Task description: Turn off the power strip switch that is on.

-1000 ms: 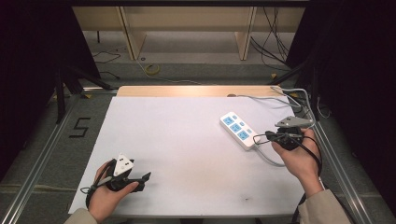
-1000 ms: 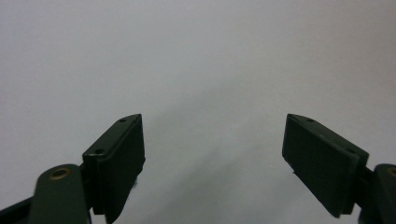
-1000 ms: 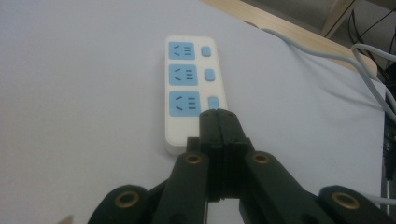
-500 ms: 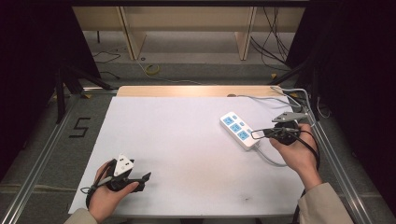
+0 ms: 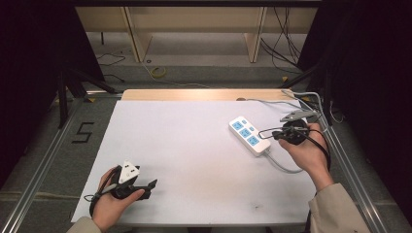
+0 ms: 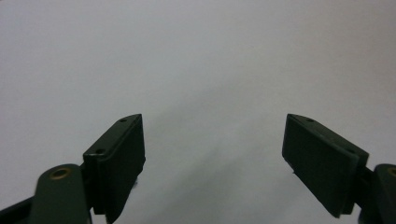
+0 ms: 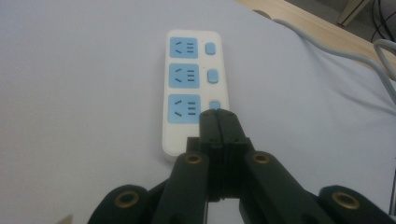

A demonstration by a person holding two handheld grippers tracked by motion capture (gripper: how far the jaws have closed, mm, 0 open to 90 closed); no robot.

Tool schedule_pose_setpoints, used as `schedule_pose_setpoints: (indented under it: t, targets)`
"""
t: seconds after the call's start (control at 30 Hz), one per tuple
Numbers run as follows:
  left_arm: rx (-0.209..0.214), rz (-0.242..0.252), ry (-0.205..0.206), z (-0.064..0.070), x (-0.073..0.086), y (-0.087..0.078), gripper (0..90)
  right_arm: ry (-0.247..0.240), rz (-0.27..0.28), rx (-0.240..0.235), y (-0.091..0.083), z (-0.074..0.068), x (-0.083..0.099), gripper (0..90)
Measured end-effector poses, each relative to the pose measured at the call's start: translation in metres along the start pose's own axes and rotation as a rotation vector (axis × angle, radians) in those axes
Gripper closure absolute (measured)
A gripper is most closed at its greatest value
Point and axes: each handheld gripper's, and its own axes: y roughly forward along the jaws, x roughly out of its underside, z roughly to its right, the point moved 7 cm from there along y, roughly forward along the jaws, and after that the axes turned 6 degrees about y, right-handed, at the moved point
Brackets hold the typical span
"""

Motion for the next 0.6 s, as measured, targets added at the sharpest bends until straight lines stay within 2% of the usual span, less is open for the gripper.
schedule_pose_setpoints:
  t: [0.6]
  targets:
    - [0.001, -0.003, 0.003, 0.0, 0.0, 0.0, 21.0, 0.001, -0.044, -0.002, 0.013, 0.005, -0.009, 90.0]
